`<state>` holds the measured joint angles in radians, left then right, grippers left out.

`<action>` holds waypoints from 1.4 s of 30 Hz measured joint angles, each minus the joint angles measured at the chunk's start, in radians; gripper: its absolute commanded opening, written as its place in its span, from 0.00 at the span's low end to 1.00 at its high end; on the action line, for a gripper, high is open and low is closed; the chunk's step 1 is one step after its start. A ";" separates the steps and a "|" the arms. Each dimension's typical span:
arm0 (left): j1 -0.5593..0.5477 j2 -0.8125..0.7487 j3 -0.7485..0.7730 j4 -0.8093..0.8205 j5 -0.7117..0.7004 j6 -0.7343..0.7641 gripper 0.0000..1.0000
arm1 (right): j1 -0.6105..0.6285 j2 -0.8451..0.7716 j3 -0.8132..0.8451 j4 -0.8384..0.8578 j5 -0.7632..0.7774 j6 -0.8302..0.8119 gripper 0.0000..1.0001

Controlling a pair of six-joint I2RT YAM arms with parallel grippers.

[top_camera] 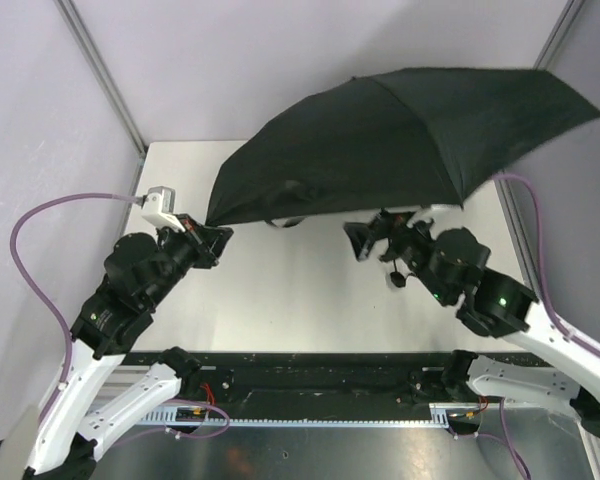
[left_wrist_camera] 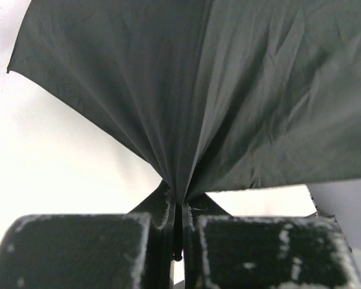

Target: Put away the umbrella

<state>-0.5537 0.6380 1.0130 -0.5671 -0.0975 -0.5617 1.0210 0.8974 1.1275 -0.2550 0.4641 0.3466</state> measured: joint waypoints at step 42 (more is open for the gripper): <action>0.013 0.066 0.164 0.006 0.159 0.124 0.27 | -0.763 0.601 -0.309 0.941 -0.961 0.307 0.00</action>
<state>-0.5404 0.7040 1.1767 -0.5606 0.0616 -0.4377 0.2584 1.4982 0.8181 0.6865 -0.4973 0.6533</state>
